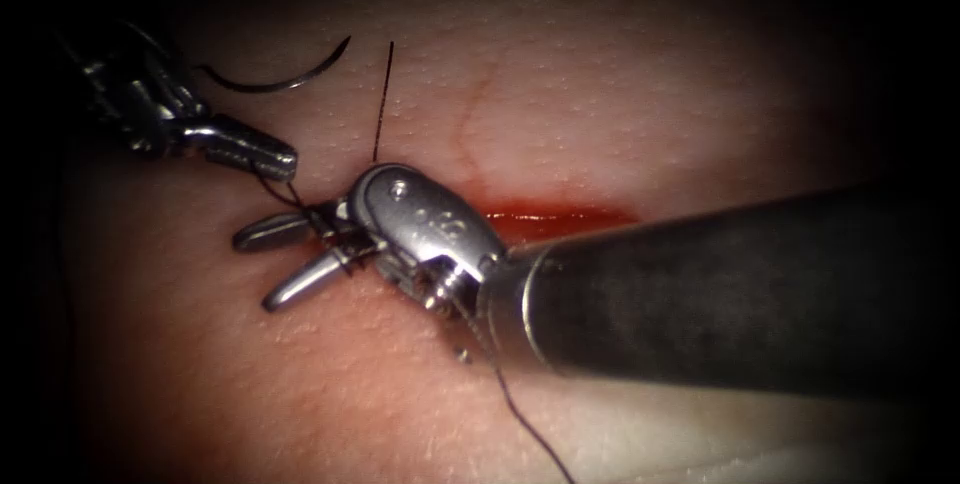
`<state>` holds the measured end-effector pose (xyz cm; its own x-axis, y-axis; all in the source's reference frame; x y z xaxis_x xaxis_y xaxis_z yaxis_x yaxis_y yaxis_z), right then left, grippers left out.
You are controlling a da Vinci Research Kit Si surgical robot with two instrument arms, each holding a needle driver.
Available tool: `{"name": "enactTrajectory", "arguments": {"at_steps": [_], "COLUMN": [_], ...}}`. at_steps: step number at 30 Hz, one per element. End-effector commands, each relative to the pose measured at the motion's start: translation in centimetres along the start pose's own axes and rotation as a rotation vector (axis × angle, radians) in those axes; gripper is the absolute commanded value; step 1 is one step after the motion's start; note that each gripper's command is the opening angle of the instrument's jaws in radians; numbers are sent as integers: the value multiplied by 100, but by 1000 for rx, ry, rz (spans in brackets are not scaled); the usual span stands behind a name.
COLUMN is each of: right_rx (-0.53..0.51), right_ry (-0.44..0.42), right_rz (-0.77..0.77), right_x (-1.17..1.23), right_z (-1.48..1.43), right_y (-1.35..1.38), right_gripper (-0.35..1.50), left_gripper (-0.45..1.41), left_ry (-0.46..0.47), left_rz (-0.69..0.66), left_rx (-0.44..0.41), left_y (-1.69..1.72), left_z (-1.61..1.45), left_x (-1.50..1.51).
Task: Wound Closure
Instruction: Wrap the thread around the right gripper twice counter-clockwise.
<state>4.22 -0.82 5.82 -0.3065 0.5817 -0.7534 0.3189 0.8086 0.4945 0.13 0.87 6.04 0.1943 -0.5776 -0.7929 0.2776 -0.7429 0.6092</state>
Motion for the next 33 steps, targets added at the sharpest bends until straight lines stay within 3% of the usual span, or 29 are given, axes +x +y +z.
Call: {"name": "enactTrajectory", "arguments": {"at_steps": [1,5,14,16,18,24,27,33], "right_rx": [-28,-150,-318,-323,-329,-341,-242,-232], "right_ry": [14,74,164,166,169,173,118,114], "right_rz": [3,19,60,63,65,29,-30,-54], "right_x": [-5,1,29,28,29,34,36,36], "right_z": [0,-6,-10,-10,-11,-15,-20,-20], "right_y": [2,0,7,4,3,13,19,19], "right_gripper": [41,41,39,19,18,18,19,31], "left_gripper": [-45,-45,-45,-45,-45,-45,-45,-45], "left_ry": [-3,-20,-47,-55,-60,-84,-58,43], "left_rz": [5,1,-20,-23,-25,-36,-46,-81], "left_rx": [2,0,-14,-9,-7,-4,10,67], "left_y": [-1,2,34,40,43,59,61,54], "left_z": [1,-4,-5,-8,-10,1,0,-6], "left_x": [-6,-4,-1,-1,-2,3,8,17]}}
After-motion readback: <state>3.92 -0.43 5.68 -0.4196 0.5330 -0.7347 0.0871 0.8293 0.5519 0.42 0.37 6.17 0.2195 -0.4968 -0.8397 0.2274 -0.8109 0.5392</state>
